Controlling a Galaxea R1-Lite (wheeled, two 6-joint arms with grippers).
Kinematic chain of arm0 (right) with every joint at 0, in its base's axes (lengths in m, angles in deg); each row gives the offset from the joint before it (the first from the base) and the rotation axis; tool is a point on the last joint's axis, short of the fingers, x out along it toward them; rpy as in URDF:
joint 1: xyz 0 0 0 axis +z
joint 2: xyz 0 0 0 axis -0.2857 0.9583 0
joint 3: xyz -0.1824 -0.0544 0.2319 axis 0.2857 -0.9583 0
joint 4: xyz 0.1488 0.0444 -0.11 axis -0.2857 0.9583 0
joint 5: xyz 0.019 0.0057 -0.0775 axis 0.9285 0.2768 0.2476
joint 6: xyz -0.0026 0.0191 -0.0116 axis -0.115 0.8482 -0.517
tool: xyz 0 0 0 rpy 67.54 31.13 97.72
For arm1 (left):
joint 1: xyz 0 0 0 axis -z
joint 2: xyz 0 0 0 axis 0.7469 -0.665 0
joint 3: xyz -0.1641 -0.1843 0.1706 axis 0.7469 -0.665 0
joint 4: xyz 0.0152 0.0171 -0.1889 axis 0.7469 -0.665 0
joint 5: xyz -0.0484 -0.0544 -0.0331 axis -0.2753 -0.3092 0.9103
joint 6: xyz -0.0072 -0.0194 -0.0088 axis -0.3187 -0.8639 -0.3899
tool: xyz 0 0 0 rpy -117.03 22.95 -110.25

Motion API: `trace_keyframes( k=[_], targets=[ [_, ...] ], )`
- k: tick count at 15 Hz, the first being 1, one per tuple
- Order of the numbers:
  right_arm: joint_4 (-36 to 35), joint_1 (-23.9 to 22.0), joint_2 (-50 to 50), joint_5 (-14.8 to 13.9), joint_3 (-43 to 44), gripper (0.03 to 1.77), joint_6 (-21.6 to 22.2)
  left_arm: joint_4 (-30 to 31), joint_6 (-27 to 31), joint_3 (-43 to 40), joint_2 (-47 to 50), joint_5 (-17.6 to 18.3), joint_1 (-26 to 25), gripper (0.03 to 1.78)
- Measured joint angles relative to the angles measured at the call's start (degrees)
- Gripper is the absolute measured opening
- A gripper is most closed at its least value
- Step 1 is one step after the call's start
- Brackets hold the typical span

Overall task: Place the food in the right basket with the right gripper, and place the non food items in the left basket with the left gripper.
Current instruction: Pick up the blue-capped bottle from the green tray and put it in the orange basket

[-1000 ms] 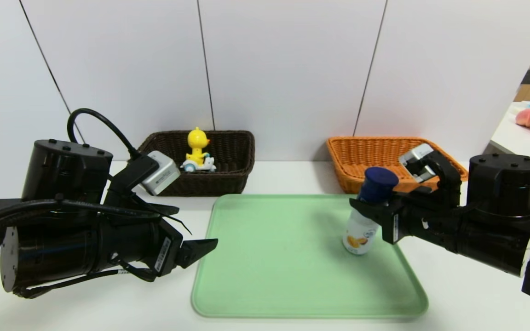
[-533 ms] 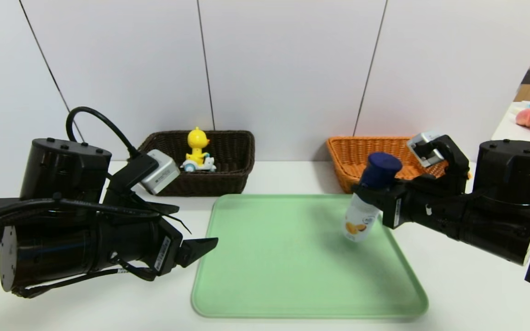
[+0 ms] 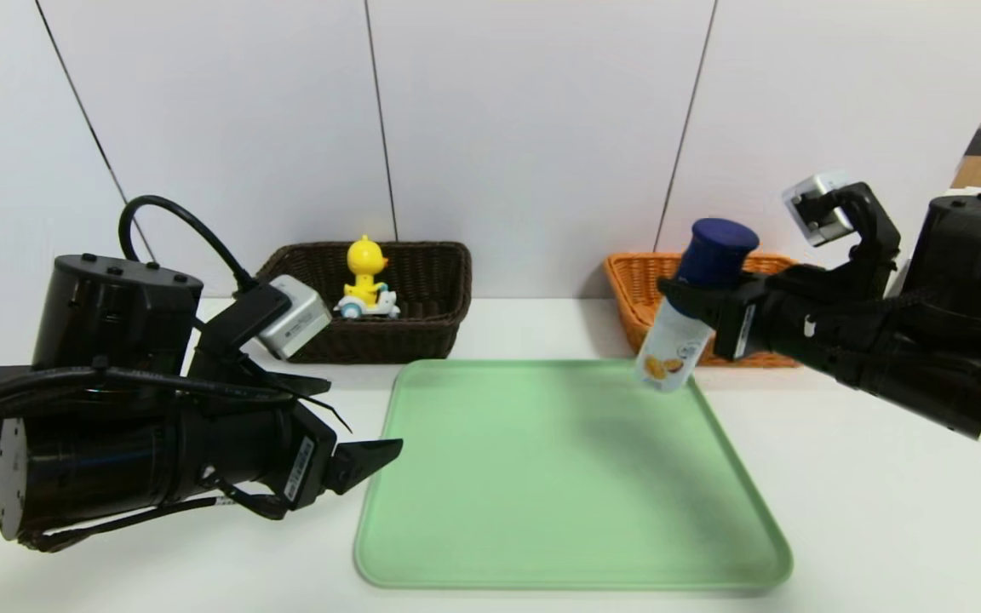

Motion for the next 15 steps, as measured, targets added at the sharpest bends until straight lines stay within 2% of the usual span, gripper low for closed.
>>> trace_keyframes(
  k=[5,10,15],
  targets=[
    [8.00,-2.71,0.41,-2.67,10.37,0.77,-0.13,0.01,-0.02,0.20,0.26,-0.18,-0.06,1.69],
    [11.76,-9.57,3.86,-3.08,20.21,0.77,-0.38,0.00,-0.06,0.37,0.26,0.06,-0.06,1.69],
    [11.57,-13.26,9.40,-7.98,25.50,0.77,-1.49,0.01,-0.09,0.63,0.11,0.15,-0.06,1.69]
  ],
)
